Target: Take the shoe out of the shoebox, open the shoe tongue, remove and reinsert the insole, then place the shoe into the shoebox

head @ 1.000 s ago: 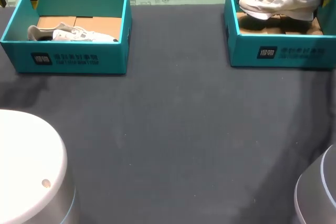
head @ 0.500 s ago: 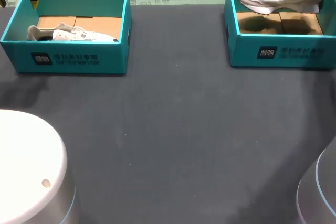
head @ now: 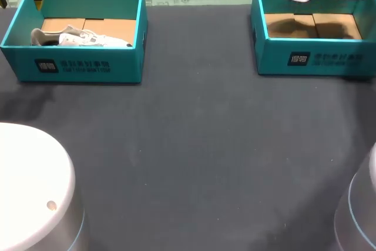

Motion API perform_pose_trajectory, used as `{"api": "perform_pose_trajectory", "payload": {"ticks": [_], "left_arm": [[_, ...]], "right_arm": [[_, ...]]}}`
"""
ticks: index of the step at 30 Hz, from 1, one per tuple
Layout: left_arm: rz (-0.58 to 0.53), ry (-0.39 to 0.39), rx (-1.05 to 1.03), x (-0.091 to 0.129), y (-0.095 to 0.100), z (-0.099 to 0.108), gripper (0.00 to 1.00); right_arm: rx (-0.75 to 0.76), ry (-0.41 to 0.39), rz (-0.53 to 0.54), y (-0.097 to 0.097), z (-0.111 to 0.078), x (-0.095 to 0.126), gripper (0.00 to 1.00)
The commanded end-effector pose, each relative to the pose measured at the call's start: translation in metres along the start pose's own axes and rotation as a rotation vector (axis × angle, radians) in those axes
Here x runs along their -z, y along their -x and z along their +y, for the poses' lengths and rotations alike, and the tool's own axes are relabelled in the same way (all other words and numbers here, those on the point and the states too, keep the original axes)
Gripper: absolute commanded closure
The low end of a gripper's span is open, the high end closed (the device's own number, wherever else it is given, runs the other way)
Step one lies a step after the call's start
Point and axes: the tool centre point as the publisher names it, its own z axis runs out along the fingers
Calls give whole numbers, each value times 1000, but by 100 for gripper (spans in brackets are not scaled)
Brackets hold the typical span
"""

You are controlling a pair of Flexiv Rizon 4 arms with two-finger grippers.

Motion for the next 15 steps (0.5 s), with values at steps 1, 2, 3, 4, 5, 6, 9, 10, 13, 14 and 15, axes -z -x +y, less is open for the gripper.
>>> {"api": "perform_pose_trajectory", "payload": {"ticks": [1, 2, 3, 4, 5, 6, 9, 10, 13, 14, 15], "left_arm": [[2, 0, 0, 1, 0, 0, 0], [2, 0, 0, 1, 0, 0, 0], [2, 0, 0, 1, 0, 0, 0], [2, 0, 0, 1, 0, 0, 0], [2, 0, 0, 1, 0, 0, 0], [2, 0, 0, 1, 0, 0, 0], [2, 0, 0, 1, 0, 0, 0], [2, 0, 0, 1, 0, 0, 0], [2, 0, 0, 1, 0, 0, 0], [2, 0, 0, 1, 0, 0, 0], [2, 0, 0, 1, 0, 0, 0]], "right_arm": [[1, -25, -12, 6, 1, 31, 100], [2, -26, -14, 7, -1, 36, 100], [5, -25, -13, 7, -3, 40, 100], [9, -30, -18, 8, -5, 44, 100], [5, -28, -29, 8, -8, 48, 100], [7, -22, -13, 9, -13, 52, 100], [-1, -30, -16, 10, -29, 64, 100], [-2, -32, -7, 10, -36, 67, 100], [-4, -30, 0, 8, -55, 77, 100], [-7, -26, -10, 7, -62, 80, 100], [-6, -23, -8, 5, -69, 83, 100]]}}
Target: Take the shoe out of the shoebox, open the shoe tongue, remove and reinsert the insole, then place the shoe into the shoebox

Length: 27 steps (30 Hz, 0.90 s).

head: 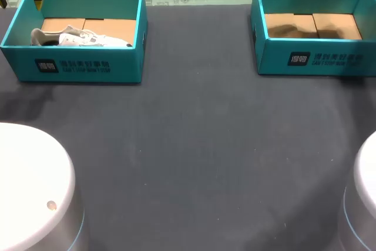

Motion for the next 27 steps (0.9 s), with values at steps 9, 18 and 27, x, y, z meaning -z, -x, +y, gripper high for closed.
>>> {"api": "perform_pose_trajectory", "payload": {"ticks": [9, 18, 27], "left_arm": [[2, 0, 0, 1, 0, 0, 0], [2, 0, 0, 1, 0, 0, 0], [2, 0, 0, 1, 0, 0, 0]], "right_arm": [[-25, 102, 3, -20, -117, 38, 100], [-35, 118, -4, -55, -200, 48, 100], [-45, 142, -4, -86, -272, 51, 100]]}}
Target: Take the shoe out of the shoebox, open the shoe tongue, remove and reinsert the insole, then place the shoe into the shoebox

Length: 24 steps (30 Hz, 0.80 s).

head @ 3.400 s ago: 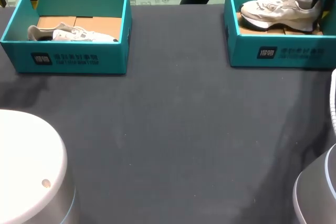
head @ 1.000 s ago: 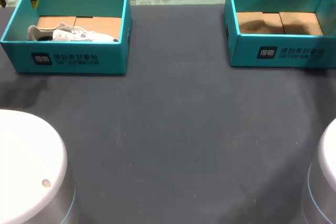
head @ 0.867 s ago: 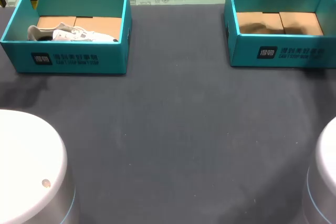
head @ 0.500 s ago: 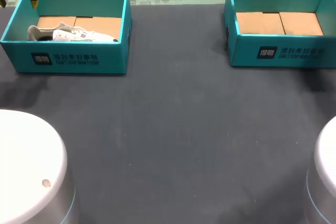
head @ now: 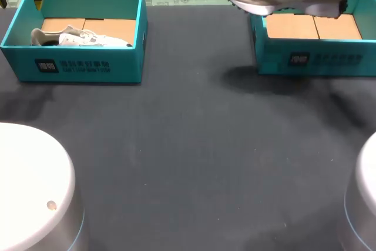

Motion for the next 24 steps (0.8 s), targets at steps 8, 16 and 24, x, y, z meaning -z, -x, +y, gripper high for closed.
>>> {"api": "perform_pose_trajectory", "payload": {"ticks": [8, 16, 24], "left_arm": [[2, 0, 0, 1, 0, 0, 0], [2, 0, 0, 1, 0, 0, 0], [2, 0, 0, 1, 0, 0, 0]], "right_arm": [[1, 182, -14, -24, -111, -10, 100], [-10, 157, -6, -27, -121, -10, 100], [-10, 157, -6, -27, -121, -10, 100]]}}
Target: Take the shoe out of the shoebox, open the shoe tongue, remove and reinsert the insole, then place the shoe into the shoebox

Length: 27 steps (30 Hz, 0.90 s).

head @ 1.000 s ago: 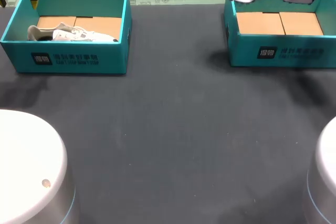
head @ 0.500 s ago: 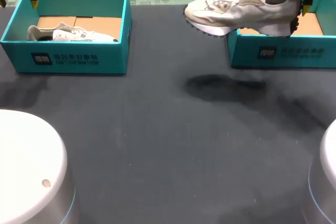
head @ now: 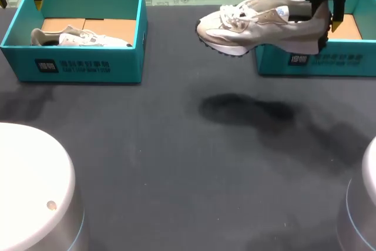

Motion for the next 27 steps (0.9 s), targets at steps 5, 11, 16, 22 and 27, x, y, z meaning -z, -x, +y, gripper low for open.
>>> {"api": "perform_pose_trajectory", "payload": {"ticks": [5, 11, 16, 22, 27], "left_arm": [[2, 0, 0, 1, 0, 0, 0], [2, 0, 0, 1, 0, 0, 0], [2, 0, 0, 1, 0, 0, 0], [2, 0, 0, 1, 0, 0, 0], [2, 0, 0, 1, 0, 0, 0]], "right_arm": [[22, 11, -33, -11, -30, -9, 100], [37, 5, -24, -35, -90, -23, 100], [53, 9, -10, -57, -127, -31, 100], [50, -19, -1, -87, -168, -39, 100], [50, -19, -1, -87, -168, -39, 100]]}}
